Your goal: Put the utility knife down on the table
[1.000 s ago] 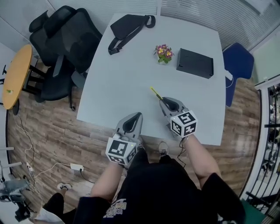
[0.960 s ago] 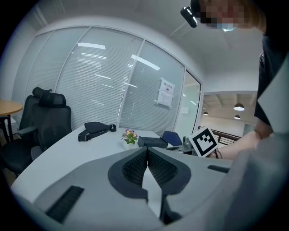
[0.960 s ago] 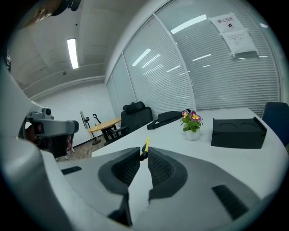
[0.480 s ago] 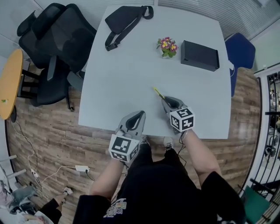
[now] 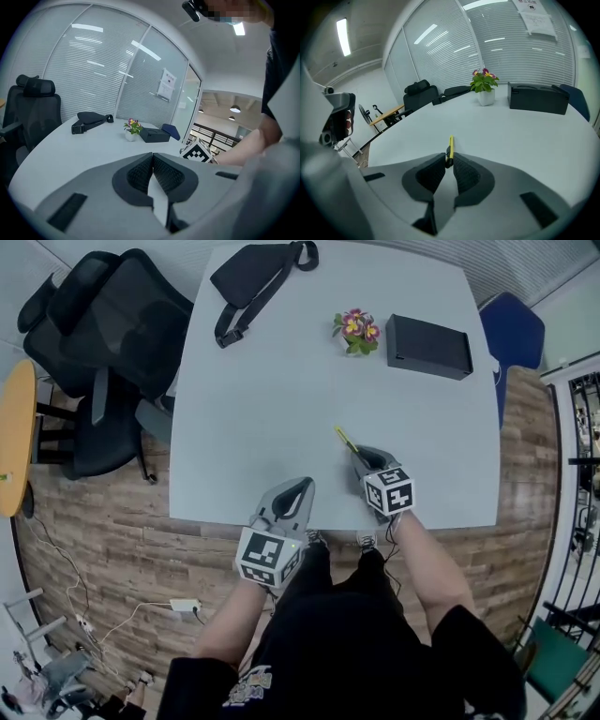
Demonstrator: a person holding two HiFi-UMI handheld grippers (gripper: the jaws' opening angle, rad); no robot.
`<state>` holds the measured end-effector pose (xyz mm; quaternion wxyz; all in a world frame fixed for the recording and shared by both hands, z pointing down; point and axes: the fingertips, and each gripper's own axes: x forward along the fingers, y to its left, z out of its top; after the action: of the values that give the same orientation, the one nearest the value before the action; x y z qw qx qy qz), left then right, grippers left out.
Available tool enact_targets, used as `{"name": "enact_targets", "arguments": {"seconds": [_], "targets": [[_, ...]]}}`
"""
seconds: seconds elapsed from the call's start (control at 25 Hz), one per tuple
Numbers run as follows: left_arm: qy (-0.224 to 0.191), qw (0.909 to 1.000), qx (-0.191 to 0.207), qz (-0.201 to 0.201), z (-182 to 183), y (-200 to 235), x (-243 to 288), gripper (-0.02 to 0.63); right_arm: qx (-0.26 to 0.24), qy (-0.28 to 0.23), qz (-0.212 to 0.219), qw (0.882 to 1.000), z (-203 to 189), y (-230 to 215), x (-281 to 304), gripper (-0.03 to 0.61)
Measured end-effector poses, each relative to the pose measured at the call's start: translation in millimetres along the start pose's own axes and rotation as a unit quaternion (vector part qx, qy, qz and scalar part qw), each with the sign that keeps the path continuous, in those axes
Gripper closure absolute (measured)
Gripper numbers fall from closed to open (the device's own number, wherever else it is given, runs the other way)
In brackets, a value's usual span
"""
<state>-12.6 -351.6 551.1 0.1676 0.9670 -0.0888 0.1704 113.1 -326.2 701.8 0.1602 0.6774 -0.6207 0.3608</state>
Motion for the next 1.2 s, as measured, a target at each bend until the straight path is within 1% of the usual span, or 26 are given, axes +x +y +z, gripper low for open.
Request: {"name": "enact_targets", "arguments": {"seconds": [0.16,0.36,0.52,0.68,0.92,1.08,1.2], "targets": [[0.004,0.9999,-0.002,-0.01,-3,4,4,0.609,-0.012,0.018,-0.017,1.0,-7,-3,5,0.522],[0.01,0.9997,-0.001,-0.02,-5,3,10,0.607,-0.039,0.048,-0.034,0.997,-15,-6,12,0.522],[0.012,0.9996,0.001,-0.026,-3,3,12,0.607,-0.047,0.065,-0.045,0.996,-18,-9,16,0.52],[0.012,0.9996,0.002,-0.027,-2,6,12,0.607,-0.048,0.065,-0.046,0.996,-17,-7,16,0.517],[0.009,0.9995,0.008,-0.031,3,2,11,0.608,-0.044,0.062,-0.04,0.996,-17,-6,13,0.479],[0.005,0.9994,0.012,-0.033,6,-1,9,0.607,-0.037,0.046,-0.044,0.997,-10,-8,4,0.474],[0.004,0.9991,0.02,-0.036,9,-5,8,0.607,-0.03,0.018,-0.047,0.998,3,-8,-12,0.474]]}}
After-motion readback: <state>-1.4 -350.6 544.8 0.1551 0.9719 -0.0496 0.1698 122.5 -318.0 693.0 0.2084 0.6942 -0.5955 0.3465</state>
